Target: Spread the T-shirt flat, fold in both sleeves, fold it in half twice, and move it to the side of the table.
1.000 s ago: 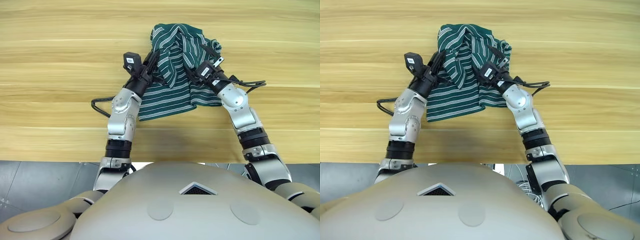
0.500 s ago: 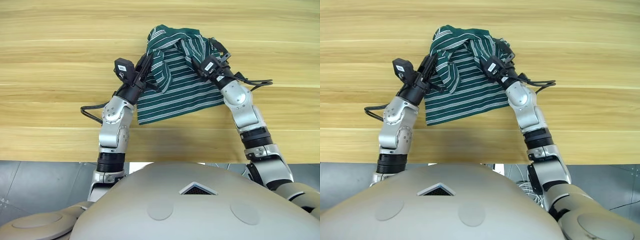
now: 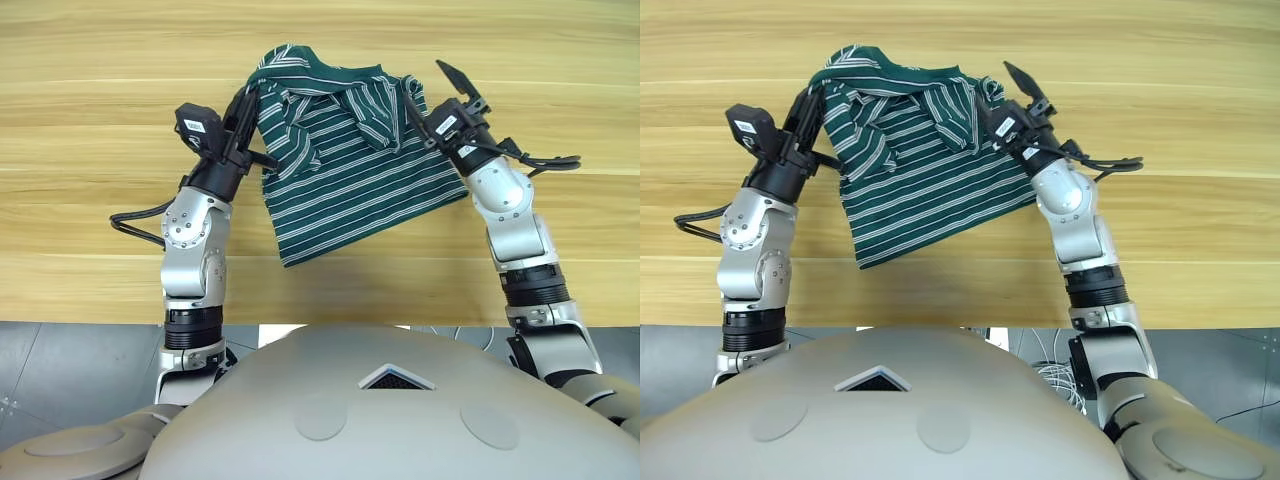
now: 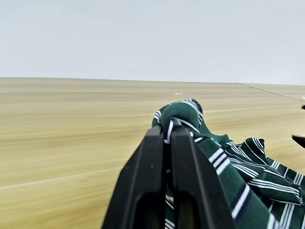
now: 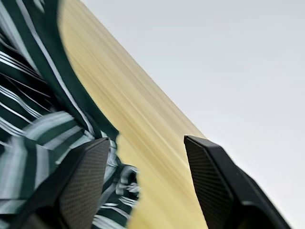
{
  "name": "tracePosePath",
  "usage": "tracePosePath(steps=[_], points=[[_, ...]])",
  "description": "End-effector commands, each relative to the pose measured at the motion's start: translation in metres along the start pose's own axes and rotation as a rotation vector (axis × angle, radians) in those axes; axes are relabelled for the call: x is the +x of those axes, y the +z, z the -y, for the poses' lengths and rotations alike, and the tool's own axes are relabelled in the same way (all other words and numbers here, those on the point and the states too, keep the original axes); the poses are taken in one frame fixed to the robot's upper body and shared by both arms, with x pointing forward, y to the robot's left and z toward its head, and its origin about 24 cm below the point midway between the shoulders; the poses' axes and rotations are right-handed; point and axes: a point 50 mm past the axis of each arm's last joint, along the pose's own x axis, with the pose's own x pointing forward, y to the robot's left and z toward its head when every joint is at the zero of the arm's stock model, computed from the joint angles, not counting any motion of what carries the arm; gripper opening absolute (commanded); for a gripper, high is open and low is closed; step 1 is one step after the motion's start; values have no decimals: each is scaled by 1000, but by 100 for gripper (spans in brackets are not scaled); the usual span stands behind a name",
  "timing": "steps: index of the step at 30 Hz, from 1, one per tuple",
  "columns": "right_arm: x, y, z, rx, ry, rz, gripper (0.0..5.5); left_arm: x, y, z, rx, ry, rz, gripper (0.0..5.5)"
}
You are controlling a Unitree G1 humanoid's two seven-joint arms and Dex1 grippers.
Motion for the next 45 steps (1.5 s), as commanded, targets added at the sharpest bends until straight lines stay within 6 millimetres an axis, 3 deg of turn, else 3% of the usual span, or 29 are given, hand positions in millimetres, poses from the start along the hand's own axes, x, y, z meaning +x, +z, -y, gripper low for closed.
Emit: tracePosePath(steps=[1, 4, 11, 22, 29, 34, 38, 41, 45], points=[[-7, 8, -21, 3, 126, 36, 292, 0, 9, -4, 38, -1, 21, 0], [-10, 9, -38, 15, 209, 40, 292, 0, 9, -5, 47, -7, 18, 0], [2, 5, -56, -4, 280, 22, 292, -2, 12, -16, 73, 3, 11, 0], [26, -10, -52, -164, 144, -99, 292, -3, 14, -2, 78, -67, 15, 0], [20, 6, -40, 167, 182, 46, 292, -6, 8, -7, 82, -57, -7, 0], [14, 10, -11, 409, 256, 156, 292, -20, -3, -41, 133, 2, -85, 0], [33, -10, 13, 513, 245, 85, 292, -51, -32, -80, 195, 94, -253, 0], [49, -29, 6, 498, 260, -43, 292, -64, -47, -92, 216, 116, -324, 0], [63, -39, -12, 485, 336, -129, 292, -71, -65, -104, 213, 124, -391, 0]])
